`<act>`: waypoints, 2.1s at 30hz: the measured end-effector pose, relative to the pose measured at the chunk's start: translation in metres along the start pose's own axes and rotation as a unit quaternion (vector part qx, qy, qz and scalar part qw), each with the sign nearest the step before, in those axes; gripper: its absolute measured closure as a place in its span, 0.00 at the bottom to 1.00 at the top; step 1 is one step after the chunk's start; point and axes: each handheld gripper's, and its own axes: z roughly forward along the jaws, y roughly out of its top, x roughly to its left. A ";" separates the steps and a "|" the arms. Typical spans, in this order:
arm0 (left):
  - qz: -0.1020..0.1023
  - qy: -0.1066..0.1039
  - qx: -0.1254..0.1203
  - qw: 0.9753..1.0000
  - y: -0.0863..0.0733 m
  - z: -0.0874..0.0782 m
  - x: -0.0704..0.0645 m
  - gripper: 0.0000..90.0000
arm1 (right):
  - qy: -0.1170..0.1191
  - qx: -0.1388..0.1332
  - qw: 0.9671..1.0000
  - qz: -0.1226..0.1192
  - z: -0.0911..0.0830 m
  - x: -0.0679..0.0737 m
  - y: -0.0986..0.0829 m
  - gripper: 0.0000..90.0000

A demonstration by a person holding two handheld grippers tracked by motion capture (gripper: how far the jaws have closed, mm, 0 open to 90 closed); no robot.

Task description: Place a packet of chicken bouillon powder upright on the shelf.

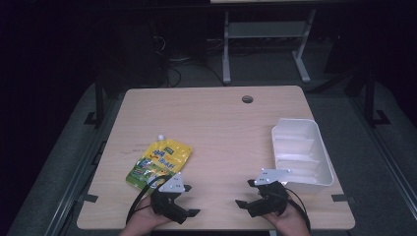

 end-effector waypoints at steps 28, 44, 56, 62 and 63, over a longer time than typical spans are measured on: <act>-0.101 0.088 -0.037 0.990 -0.037 -0.065 0.059 0.23 | 0.044 0.030 0.998 0.022 0.039 -0.005 0.042 0.21; -0.130 0.128 -0.044 0.982 -0.051 -0.083 0.077 0.22 | 0.053 0.039 0.998 0.023 0.076 -0.019 0.101 0.22; -0.155 0.144 -0.033 0.977 -0.062 -0.090 0.091 0.37 | 0.051 0.069 0.996 0.011 0.116 -0.028 0.152 0.24; -0.149 0.149 -0.031 0.977 -0.062 -0.090 0.091 0.44 | 0.057 0.084 0.995 0.009 0.135 -0.030 0.173 0.26; -0.148 0.151 -0.029 0.977 -0.062 -0.090 0.092 0.47 | 0.060 0.084 0.995 0.013 0.137 -0.030 0.175 0.27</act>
